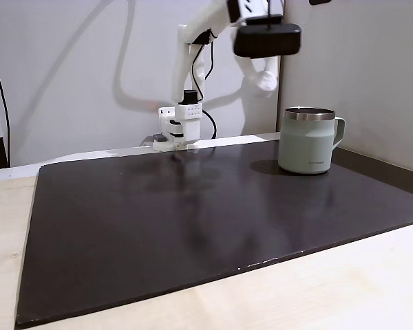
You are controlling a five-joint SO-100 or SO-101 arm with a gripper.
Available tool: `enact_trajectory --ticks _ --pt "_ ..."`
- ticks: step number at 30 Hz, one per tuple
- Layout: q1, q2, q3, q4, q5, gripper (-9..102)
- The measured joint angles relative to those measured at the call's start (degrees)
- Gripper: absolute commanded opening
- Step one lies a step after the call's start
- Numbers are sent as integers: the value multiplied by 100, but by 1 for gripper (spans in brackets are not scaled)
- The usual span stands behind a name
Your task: Grasp a gauze and put it in the cup.
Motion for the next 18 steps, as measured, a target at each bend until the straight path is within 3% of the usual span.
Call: enact_trajectory --ticks 8,18 --pt "-1178 -220 -237 0 1670 0" --pt "-1327 -1670 -1951 0 3103 0"
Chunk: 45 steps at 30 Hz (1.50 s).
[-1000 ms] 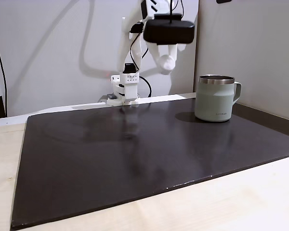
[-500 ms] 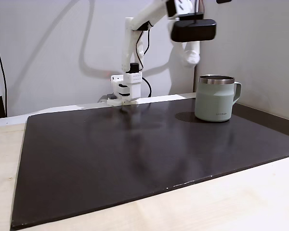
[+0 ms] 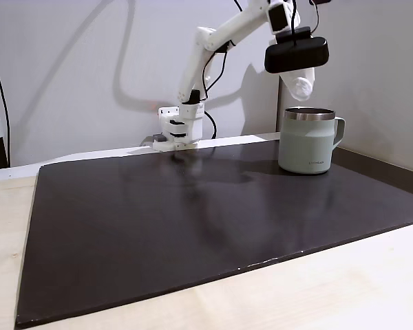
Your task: Grasp a gauze and put it in the cup.
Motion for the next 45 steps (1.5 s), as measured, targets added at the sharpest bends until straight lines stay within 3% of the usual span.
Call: enact_trajectory --ticks 19,29,45 --pt "-615 -765 -527 0 492 1" --pt "-606 -773 -431 0 466 34" --pt "-615 -703 -255 0 448 35"
